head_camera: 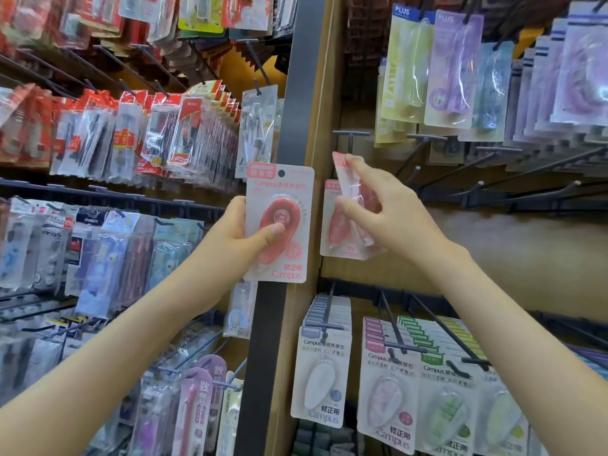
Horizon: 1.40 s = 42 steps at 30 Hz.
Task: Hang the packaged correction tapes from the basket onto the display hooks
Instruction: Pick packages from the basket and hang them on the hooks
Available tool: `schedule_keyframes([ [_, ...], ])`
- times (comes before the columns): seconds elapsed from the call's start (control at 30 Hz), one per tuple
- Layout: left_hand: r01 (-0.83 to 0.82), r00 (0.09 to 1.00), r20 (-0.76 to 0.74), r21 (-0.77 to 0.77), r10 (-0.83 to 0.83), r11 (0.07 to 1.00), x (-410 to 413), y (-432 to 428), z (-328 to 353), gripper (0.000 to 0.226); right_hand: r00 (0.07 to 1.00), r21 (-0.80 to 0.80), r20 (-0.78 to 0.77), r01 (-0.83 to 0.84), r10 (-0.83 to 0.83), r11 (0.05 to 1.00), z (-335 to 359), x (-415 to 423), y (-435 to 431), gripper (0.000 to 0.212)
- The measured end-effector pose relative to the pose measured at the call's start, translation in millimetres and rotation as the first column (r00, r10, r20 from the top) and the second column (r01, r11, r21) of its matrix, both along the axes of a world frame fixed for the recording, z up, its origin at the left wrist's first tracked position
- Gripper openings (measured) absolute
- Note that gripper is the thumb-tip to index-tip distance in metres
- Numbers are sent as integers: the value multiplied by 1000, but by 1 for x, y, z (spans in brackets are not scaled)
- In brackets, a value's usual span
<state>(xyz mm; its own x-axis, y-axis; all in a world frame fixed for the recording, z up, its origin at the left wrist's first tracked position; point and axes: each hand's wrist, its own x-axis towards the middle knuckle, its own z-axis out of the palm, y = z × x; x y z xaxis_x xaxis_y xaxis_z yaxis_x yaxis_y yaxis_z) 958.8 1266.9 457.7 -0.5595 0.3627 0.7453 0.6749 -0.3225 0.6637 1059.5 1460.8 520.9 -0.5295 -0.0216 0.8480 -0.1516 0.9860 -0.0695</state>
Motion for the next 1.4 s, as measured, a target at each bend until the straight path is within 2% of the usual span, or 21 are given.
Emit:
schedule_keyframes([
  [0.1,-2,1000,-14,-19,2,1000,1,-1,1,27,973,184,-72,230,-220,956,-3,-4,-4,69],
  [0.33,8,1000,2,-7,-8,1000,3,-3,0,33,852,249,-158,524,-500,814,-16,-29,-15,72],
  [0.4,-3,1000,-6,1,3,1000,5,-1,-1,30,874,230,-140,486,-465,843,-21,-39,-15,71],
  [0.47,-47,998,-43,-14,46,999,7,0,0,25,922,141,-76,388,-381,911,-22,-51,-10,67],
  [0.53,-93,993,-80,-51,89,994,11,2,1,22,942,62,-8,336,-336,940,-19,-64,-2,63],
  [0.73,-103,993,-61,-64,100,993,17,3,-2,21,899,-20,212,397,-384,918,-5,-73,7,68],
  [0.8,-87,996,-29,-56,85,995,18,3,-2,20,902,-19,189,399,-389,917,-6,-61,5,61],
  [0.87,-70,997,12,-25,70,997,19,5,-1,18,947,-10,-43,319,-319,948,-14,-45,5,51],
  [0.93,-34,998,51,26,32,999,23,10,3,15,962,-31,-265,67,-73,997,-24,-29,3,43],
  [0.97,-12,999,53,43,10,999,27,14,6,15,954,-77,-280,-131,105,988,-29,-21,-1,40],
  [1.0,4,999,46,52,-7,999,30,19,8,15,927,-147,-246,-323,282,935,-33,-14,-6,38],
  [1.07,10,1000,10,35,-10,999,37,29,14,19,821,-294,-153,-569,550,768,-38,-3,-18,43],
  [1.13,18,1000,-19,-3,-18,1000,43,37,19,25,749,-382,-111,-639,653,668,-38,1,-23,53],
  [1.2,37,998,-54,-30,-39,999,42,43,22,27,744,-407,-126,-642,656,650,-34,4,-21,55],
  [1.27,-9,984,-176,-17,6,1000,40,45,20,27,768,-423,-151,-619,623,661,-29,4,-15,52],
  [1.3,-109,949,-294,22,110,994,38,45,17,31,779,-437,-156,-606,607,665,-27,4,-11,52],
  [1.33,-254,865,-420,109,276,961,34,44,14,37,790,-451,-159,-592,592,668,-24,4,-7,52],
  [1.37,-407,724,-523,202,449,891,30,44,11,44,802,-459,-158,-576,576,676,-22,2,-4,53],
  [1.4,-541,540,-602,286,587,791,22,44,8,49,815,-461,-152,-560,560,689,-20,1,-3,54],
])
